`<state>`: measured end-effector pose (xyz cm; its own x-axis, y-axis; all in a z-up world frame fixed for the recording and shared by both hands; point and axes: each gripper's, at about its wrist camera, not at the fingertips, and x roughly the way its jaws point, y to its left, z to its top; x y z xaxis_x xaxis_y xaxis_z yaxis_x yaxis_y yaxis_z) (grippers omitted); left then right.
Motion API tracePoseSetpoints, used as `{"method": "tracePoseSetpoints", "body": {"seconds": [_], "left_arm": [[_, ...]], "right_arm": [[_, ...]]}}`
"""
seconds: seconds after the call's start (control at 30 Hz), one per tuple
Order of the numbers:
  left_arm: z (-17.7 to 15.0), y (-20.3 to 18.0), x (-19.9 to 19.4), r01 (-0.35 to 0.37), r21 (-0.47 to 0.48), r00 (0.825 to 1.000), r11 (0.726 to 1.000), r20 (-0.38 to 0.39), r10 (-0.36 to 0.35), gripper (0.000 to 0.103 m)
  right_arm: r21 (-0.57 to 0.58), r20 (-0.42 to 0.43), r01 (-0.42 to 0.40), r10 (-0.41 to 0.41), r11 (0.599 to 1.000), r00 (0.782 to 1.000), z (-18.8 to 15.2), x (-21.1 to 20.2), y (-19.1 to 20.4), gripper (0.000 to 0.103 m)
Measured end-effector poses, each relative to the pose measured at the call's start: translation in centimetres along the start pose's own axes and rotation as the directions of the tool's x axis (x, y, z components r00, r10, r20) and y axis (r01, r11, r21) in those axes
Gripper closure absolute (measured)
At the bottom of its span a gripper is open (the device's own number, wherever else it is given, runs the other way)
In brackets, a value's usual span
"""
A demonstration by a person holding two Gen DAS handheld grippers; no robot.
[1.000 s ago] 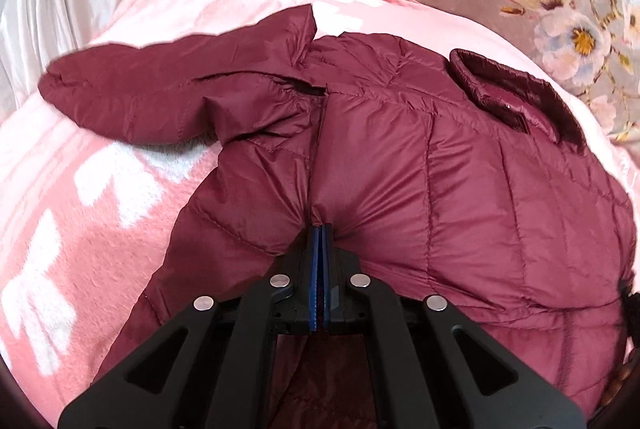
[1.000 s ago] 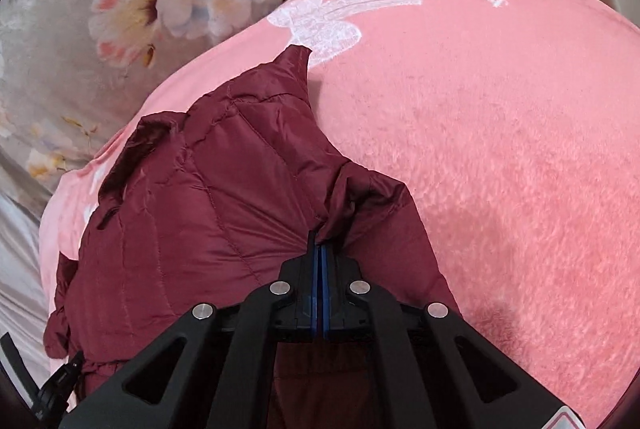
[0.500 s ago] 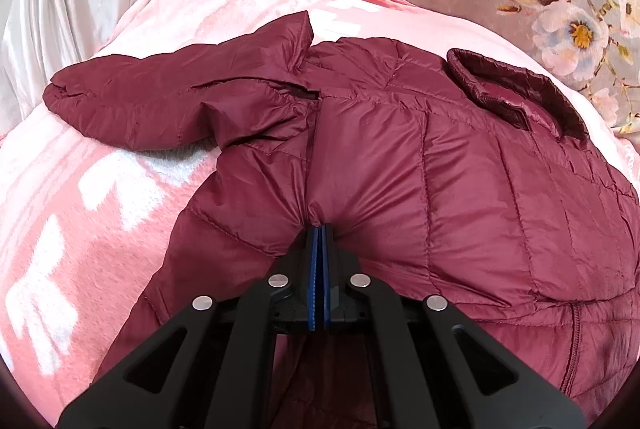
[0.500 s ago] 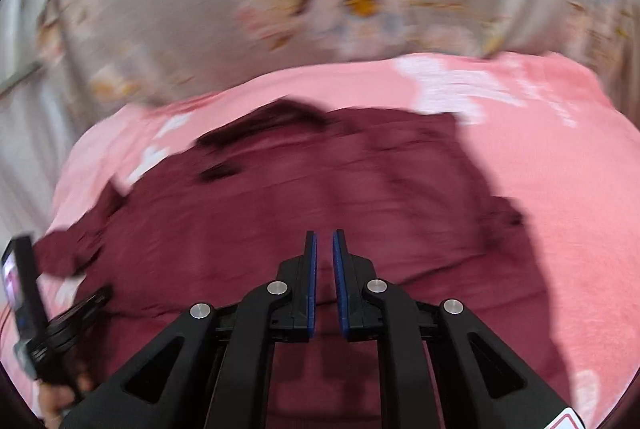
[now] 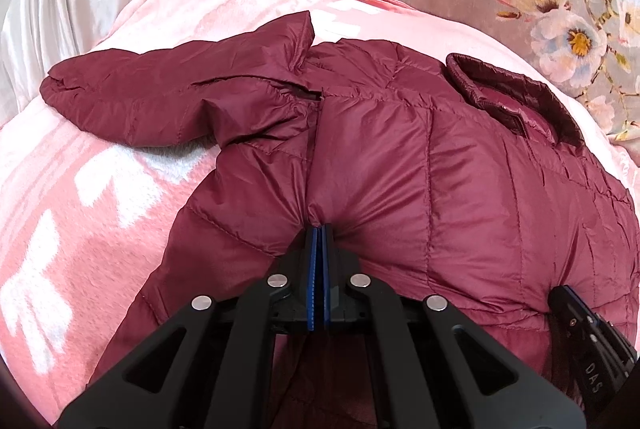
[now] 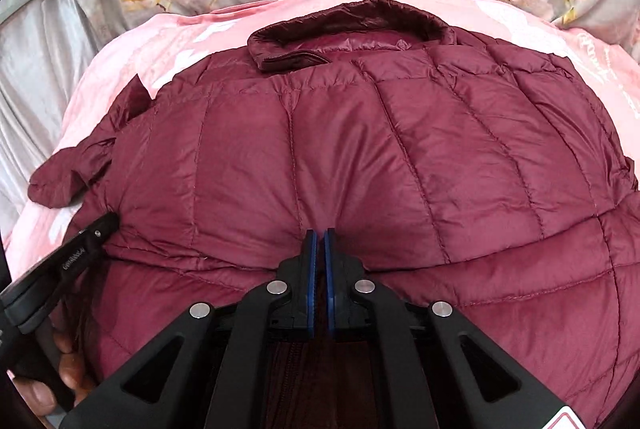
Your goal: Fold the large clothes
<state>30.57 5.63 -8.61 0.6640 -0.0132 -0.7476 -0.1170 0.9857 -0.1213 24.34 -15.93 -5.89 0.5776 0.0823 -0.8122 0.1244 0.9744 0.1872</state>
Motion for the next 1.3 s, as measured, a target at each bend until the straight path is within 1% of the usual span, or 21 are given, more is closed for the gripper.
{"method": "tracePoseSetpoints", "body": {"seconds": [0.17,0.27,0.3,0.37,0.43,0.5,0.53,0.6,0.67,0.7,0.73,0.8,0.87,0.9,0.97,1.03,1.07,1.1,1.13,1.23,1.3], "left_arm": [[0.1,0.1,0.0,0.015,-0.014,1.0,1.0,0.001,-0.015,0.102],[0.3,1.4,-0.5,0.06,-0.081,0.998,0.995,0.009,-0.06,0.095],[0.5,2.1,-0.8,0.074,-0.114,0.997,0.991,0.008,-0.074,0.095],[1.0,3.6,-2.0,0.071,-0.153,0.997,0.986,0.022,-0.068,0.095],[2.0,5.8,-3.4,0.063,-0.197,0.997,0.978,0.047,-0.055,0.089],[3.5,9.1,-4.5,0.019,-0.254,0.998,0.967,0.064,-0.003,0.068],[4.3,10.8,-4.8,-0.007,-0.278,0.997,0.961,0.073,0.028,0.067],[6.3,15.5,-5.0,-0.107,-0.33,0.987,0.938,0.08,0.141,0.067],[7.8,19.8,-4.6,-0.165,-0.386,0.975,0.907,0.072,0.208,0.066],[8.5,22.0,-3.9,-0.187,-0.42,0.973,0.888,0.044,0.226,0.066],[9.4,24.7,-2.6,-0.192,-0.464,0.976,0.865,0.003,0.218,0.066],[10.4,27.9,-0.9,-0.212,-0.524,0.974,0.825,-0.049,0.219,0.066],[11.0,29.9,0.9,-0.246,-0.549,0.966,0.799,-0.07,0.249,0.066],[11.2,30.4,1.8,-0.262,-0.544,0.962,0.797,-0.087,0.257,0.066],[11.1,31.1,3.6,-0.253,-0.546,0.967,0.799,-0.117,0.227,0.067],[11.2,30.8,3.6,-0.265,-0.531,0.962,0.805,-0.087,0.259,0.074],[11.5,30.1,3.7,-0.255,-0.501,0.965,0.827,-0.078,0.25,0.094],[11.9,29.5,3.6,-0.243,-0.479,0.969,0.844,-0.074,0.237,0.101],[12.2,29.1,3.3,-0.234,-0.47,0.971,0.851,-0.061,0.233,0.101],[13.3,25.8,-0.2,-0.189,-0.4,0.972,0.897,0.057,0.23,0.102],[13.9,23.1,-2.9,-0.148,-0.344,0.97,0.927,0.132,0.204,0.102]], "right_arm": [[-0.009,-0.001,0.014,-0.014,1.0,1.0,0.0,0.1,0.3,0.1],[-0.013,-0.001,0.019,-0.019,1.0,1.0,0.0,0.0,0.4,0.101],[-0.014,-0.002,0.022,-0.022,1.0,1.0,0.0,0.0,0.3,0.101],[-0.011,-0.001,0.021,-0.021,1.0,1.0,0.0,0.1,0.3,0.101],[-0.004,-0.002,0.02,-0.02,1.0,1.0,0.0,0.2,0.2,0.102],[-0.009,-0.002,0.028,-0.028,1.0,1.0,0.0,0.2,0.3,0.102],[-0.014,-0.001,0.036,-0.036,0.999,0.999,0.0,0.2,0.5,0.102],[-0.034,0.002,0.062,-0.062,0.997,0.998,0.0,0.2,0.9,0.102],[-0.046,0.003,0.077,-0.077,0.996,0.997,0.0,0.1,1.2,0.102],[-0.049,0.003,0.081,-0.081,0.995,0.997,0.0,0.2,1.2,0.102],[-0.051,0.003,0.085,-0.085,0.995,0.996,0.0,0.2,1.2,0.102],[-0.059,0.005,0.097,-0.097,0.993,0.995,0.0,0.2,1.5,0.102],[-0.073,0.006,0.114,-0.114,0.991,0.993,0.0,0.2,1.7,0.102],[-0.079,0.007,0.121,-0.121,0.989,0.993,0.0,0.2,1.8,0.102],[-0.081,0.008,0.125,-0.125,0.989,0.992,0.0,0.2,1.8,0.102],[-0.082,0.008,0.126,-0.126,0.989,0.992,0.0,0.2,1.8,0.102],[-0.085,0.008,0.129,-0.129,0.988,0.992,0.0,0.2,1.9,0.102],[-0.086,0.008,0.132,-0.131,0.988,0.991,0.0,0.2,1.9,0.102],[-0.09,0.009,0.137,-0.137,0.986,0.991,0.0,0.2,1.9,0.101],[-0.097,0.013,0.151,-0.15,0.984,0.989,0.0,0.2,2.2,0.101],[-0.096,0.015,0.151,-0.15,0.984,0.989,0.0,0.2,2.2,0.101]]}}
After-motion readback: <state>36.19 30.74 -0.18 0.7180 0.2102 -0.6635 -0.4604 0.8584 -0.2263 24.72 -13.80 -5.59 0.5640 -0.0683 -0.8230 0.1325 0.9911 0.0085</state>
